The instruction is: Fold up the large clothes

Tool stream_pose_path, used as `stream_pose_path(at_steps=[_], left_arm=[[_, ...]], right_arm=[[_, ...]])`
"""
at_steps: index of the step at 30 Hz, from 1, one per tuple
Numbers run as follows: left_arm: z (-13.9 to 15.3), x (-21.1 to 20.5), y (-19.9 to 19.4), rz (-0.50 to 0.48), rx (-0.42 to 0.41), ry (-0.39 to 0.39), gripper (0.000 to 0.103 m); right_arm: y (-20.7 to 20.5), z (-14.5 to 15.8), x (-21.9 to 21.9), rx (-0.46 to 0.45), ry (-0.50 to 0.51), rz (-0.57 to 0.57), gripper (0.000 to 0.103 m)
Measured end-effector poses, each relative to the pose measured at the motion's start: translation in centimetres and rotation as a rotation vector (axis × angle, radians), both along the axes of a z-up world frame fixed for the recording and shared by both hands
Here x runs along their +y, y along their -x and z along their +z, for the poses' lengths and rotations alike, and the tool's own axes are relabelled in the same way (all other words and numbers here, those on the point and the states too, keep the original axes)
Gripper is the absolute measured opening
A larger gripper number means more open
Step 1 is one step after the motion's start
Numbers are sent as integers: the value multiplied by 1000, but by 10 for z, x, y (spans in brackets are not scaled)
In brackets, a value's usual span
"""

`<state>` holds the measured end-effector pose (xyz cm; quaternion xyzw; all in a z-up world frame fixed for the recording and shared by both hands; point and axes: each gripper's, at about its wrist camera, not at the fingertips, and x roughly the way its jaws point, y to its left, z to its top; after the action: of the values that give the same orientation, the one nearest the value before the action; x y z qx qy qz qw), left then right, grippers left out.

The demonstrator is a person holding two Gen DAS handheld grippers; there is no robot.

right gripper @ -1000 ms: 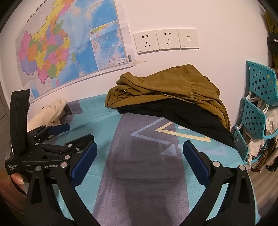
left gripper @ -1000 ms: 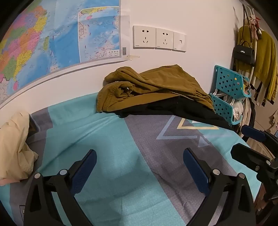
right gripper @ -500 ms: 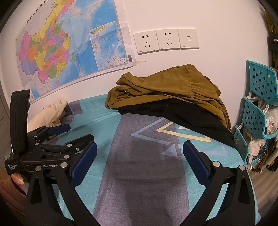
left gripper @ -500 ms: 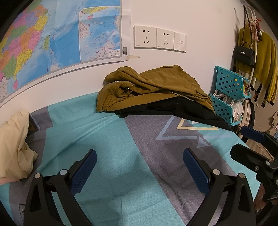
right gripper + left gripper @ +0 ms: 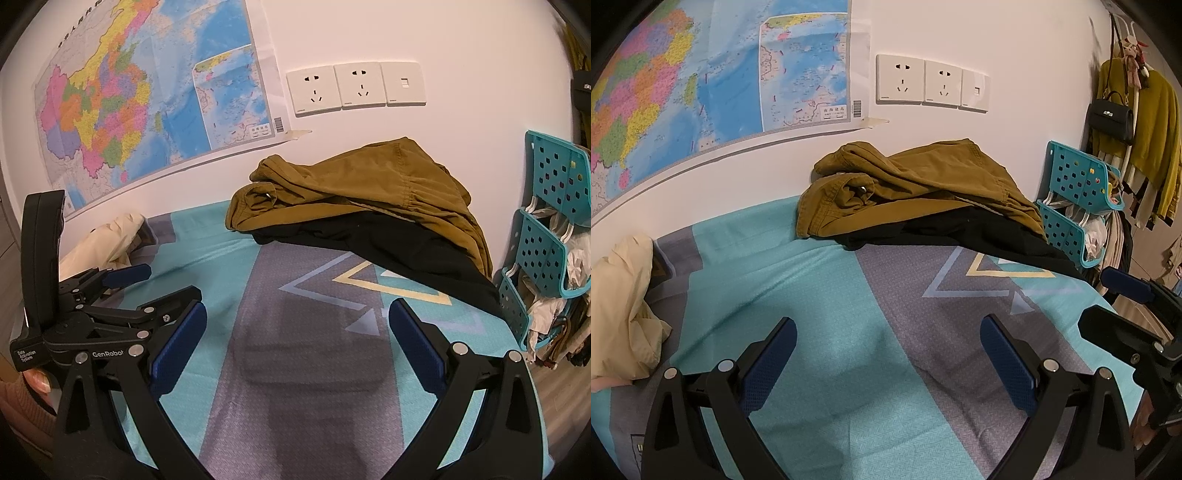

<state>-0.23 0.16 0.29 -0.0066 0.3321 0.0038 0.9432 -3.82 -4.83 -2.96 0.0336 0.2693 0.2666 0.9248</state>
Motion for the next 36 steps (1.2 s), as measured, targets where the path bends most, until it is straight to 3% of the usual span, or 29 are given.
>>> stream_pose_path(at_steps=[19,30,36], left_arm=[[-2,3,-9,11,19,15,96],[-7,25,-49,42,63,60,96],[-15,47,-80,99,98,70,96]], right_arm=[[-10,1,3,7,-2,14,97],[-55,17,19,-20,30,71,97],[-113,29,52,-42,82,131,97]])
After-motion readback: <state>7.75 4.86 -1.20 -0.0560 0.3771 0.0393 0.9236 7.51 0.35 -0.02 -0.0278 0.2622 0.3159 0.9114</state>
